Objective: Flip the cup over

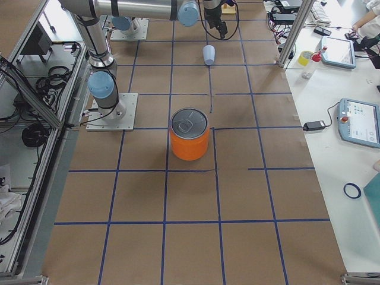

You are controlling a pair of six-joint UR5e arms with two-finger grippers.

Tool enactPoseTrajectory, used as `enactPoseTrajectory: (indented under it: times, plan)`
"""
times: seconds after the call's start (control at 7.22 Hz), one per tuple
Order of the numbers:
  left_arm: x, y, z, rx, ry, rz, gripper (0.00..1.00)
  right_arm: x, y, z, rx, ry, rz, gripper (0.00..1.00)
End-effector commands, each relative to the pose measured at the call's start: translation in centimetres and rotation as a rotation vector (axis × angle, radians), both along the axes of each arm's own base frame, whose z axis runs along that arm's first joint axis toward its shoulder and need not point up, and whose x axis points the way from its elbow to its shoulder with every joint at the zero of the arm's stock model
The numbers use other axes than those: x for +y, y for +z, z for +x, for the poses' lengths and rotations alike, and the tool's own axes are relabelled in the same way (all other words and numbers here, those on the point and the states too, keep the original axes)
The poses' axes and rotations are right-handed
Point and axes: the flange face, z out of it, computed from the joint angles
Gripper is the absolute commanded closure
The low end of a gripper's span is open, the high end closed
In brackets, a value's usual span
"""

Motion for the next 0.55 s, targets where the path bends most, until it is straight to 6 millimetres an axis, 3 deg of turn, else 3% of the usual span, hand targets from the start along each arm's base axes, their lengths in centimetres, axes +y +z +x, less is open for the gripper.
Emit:
enactPoseTrajectory:
  times: [0.0,0.42]
  plan:
    - [-0.2,-3.8,-3.5,0.040,0.000,0.044,0.00,5.8,3.8,-2.4,0.075,-0.063,0.110,0.00]
    - [0.3,-6.3,-6.2,0.094,-0.031,0.068,0.00,5.4,4.4,-3.8,0.035,-0.225,0.123,0.00]
